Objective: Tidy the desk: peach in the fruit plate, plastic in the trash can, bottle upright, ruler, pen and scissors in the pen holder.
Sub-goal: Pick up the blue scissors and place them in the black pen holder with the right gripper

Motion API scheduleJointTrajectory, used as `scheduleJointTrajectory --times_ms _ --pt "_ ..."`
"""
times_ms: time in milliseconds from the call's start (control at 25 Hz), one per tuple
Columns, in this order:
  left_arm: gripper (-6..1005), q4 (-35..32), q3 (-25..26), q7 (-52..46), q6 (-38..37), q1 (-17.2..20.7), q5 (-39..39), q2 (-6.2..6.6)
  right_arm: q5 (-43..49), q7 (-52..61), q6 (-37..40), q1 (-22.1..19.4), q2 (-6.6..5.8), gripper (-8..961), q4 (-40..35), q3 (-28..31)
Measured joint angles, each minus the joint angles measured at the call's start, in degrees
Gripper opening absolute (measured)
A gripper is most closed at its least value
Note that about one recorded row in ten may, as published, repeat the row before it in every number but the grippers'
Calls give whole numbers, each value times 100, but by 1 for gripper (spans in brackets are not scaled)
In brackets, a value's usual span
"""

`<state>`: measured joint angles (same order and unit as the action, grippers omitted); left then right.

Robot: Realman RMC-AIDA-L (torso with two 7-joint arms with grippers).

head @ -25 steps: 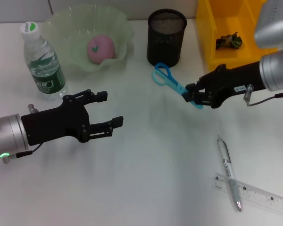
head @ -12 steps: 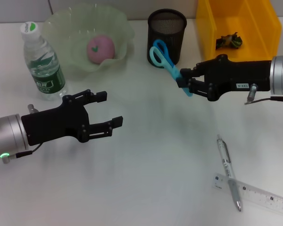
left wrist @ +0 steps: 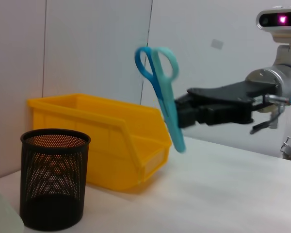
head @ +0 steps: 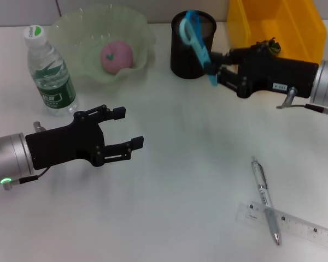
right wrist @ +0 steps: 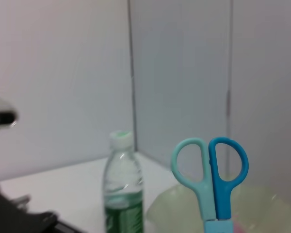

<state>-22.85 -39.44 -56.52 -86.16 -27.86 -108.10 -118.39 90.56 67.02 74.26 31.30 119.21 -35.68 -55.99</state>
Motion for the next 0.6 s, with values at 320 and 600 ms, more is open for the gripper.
scheduleJointTrajectory --times_ms 320,600 --pt "832 0 -1 0 -7 0 0 -4 -1251 -1052 -407 149 11 197 745 -38" --pt "831 101 38 89 18 -4 155 -18 -2269 -2145 -851 623 30 198 1777 -1"
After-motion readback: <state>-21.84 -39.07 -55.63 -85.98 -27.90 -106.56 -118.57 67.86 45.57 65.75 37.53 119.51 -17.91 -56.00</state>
